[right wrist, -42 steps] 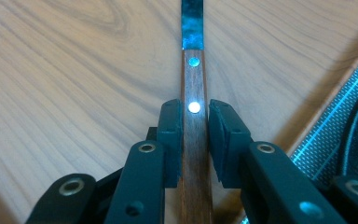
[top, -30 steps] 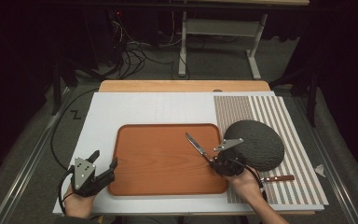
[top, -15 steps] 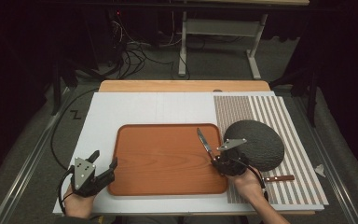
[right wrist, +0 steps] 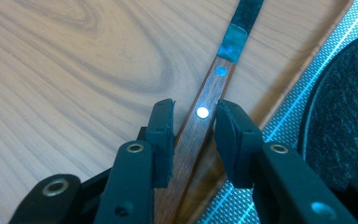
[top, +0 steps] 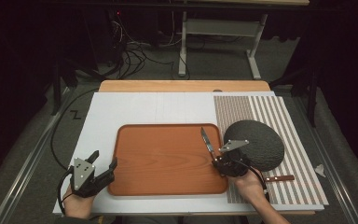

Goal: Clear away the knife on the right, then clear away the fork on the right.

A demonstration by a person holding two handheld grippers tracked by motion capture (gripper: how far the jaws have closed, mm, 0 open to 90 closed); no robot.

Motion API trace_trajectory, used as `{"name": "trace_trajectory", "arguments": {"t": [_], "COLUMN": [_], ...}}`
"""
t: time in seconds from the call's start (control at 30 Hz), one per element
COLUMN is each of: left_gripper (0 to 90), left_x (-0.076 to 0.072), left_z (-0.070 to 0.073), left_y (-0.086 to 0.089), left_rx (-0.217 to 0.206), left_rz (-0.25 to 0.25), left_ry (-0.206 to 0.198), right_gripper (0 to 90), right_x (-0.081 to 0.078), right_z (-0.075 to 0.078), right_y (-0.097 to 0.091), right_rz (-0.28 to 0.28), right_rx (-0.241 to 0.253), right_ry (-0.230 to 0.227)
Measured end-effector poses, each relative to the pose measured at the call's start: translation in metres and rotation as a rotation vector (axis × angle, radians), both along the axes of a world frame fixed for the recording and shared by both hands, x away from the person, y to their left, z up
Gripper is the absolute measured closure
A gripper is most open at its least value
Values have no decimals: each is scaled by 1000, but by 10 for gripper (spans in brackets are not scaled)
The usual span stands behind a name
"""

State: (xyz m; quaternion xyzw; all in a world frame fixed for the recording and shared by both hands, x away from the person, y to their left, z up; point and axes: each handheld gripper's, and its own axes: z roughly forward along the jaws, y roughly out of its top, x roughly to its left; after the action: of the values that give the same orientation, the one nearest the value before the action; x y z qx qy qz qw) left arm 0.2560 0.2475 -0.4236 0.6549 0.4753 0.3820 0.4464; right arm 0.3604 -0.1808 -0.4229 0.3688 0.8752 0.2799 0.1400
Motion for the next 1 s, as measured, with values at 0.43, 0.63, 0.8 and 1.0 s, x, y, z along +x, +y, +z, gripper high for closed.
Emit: {"name": "trace_trajectory", "arguments": {"t": [0.43, 0.63, 0.8, 1.0], "left_gripper": [333, 333, 333, 332], "left_x": [1, 0, 0, 0], "left_z": [-1, 0, 0, 1], "left_y": [-1, -1, -2, -1], "left_rx": [3, 2, 14, 4], "left_rz": [-6, -8, -9, 2], "left_ry": [2, -2, -4, -8], "right_gripper": [597, 515, 445, 365], "right_x": [0, -2, -4, -9], "right_z": [3, 7, 12, 20], "right_y": [-3, -10, -14, -22], "right_rz": [13, 22, 25, 16], "right_rx": [38, 94, 133, 200], "right_ry": [-14, -35, -89, -131]}}
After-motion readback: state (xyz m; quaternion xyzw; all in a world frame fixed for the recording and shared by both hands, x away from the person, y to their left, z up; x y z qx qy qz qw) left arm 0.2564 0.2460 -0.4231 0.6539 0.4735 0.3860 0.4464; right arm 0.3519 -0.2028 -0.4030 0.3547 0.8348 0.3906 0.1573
